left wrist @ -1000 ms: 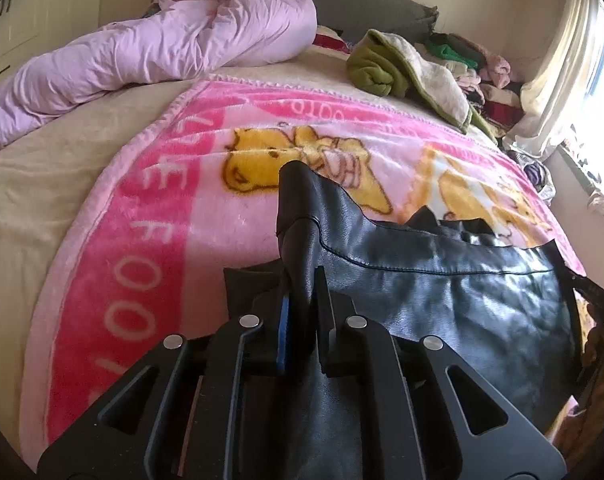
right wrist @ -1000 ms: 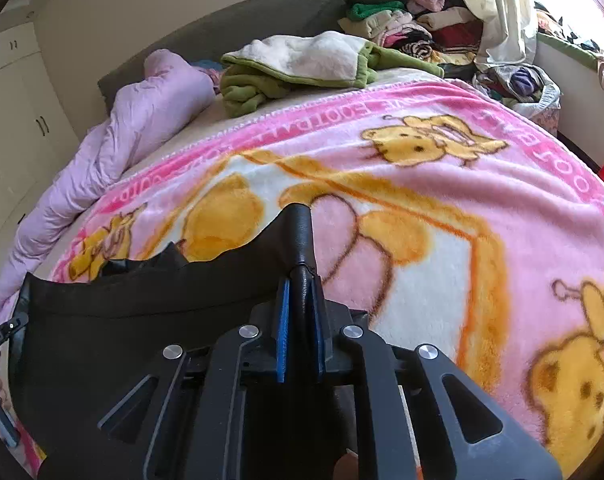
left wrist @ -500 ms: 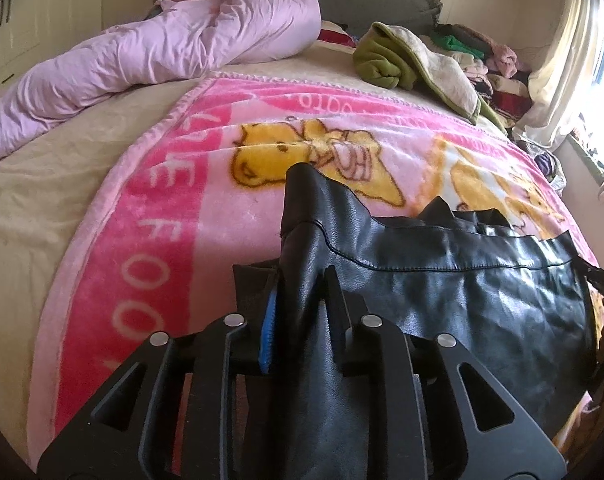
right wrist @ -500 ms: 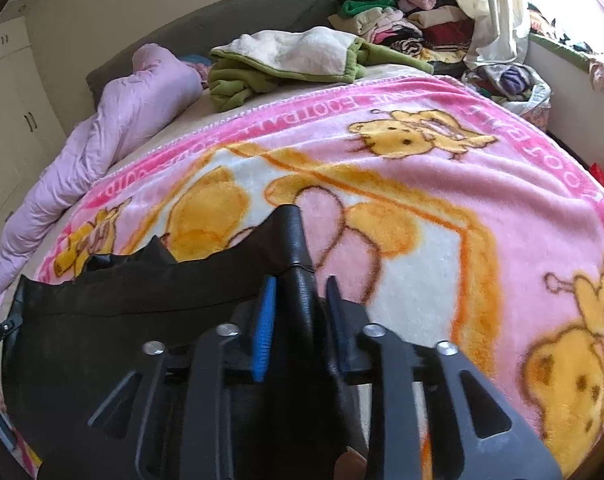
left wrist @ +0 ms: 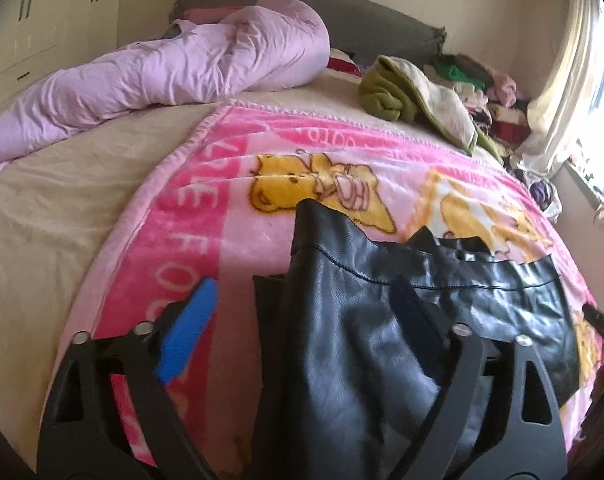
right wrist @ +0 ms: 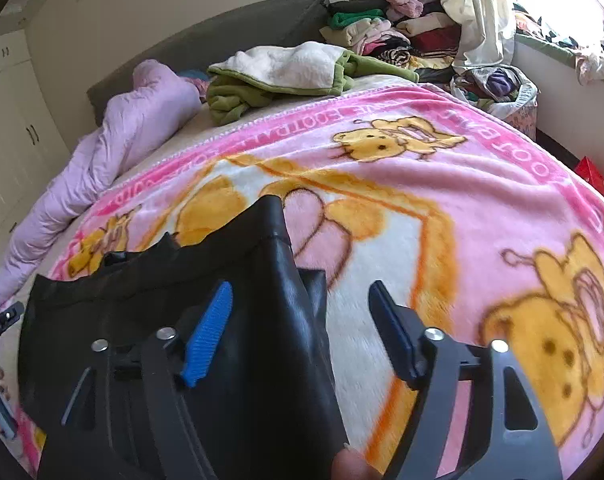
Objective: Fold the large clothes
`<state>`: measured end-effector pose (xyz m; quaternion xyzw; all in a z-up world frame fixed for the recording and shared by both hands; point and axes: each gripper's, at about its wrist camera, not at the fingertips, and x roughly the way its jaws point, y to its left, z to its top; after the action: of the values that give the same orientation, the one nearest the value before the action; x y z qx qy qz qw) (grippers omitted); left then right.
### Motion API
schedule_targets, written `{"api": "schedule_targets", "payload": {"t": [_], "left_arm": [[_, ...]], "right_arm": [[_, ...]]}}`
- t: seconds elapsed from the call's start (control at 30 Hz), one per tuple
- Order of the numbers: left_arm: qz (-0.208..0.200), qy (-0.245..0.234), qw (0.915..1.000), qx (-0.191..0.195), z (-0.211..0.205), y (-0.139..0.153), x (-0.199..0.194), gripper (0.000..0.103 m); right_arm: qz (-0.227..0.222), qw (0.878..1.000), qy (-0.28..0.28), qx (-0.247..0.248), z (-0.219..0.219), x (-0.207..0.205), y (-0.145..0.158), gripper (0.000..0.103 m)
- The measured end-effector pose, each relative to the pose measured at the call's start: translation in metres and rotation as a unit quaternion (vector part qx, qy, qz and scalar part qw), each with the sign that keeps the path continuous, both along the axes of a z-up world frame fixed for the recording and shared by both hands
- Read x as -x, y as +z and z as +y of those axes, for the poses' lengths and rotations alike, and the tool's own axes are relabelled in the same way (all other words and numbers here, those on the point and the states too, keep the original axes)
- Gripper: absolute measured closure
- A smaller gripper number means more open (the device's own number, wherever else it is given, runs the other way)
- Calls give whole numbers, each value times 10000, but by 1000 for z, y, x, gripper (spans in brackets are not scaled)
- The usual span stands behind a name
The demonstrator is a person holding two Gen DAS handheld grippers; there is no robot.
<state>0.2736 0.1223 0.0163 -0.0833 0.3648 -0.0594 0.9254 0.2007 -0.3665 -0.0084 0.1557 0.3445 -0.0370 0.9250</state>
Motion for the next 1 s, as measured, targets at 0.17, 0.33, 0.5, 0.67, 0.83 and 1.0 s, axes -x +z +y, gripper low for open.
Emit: {"api": "schedule_targets", "payload": {"t": [0.17,0.33,0.5,0.67,0.83,1.0], "left_arm": [[120,20,9997,224,13,-7,20,11],[524,-23,9957,760,28,-36,43,11],[964,-126,9839,1498,37,-67,54,11],[1152,-60,9748,1909,42,-85,58,11],[1152,-128,9726,2015,37,-84,59,34],[1122,-268,9765,1820,21,-81,68,68]], "right_arm": [[20,9998,138,-111,0,32,-1,24],[197,9992,279,-187,2,59,-12,24],[359,9976,361,-464,1,77,-23,24],[435,9944,389,-879,-6,78,-33,24],[620,9896,641,-1127,-2,76,-47,38],[508,9887,665,-1247,-4,84,-44,76]]}}
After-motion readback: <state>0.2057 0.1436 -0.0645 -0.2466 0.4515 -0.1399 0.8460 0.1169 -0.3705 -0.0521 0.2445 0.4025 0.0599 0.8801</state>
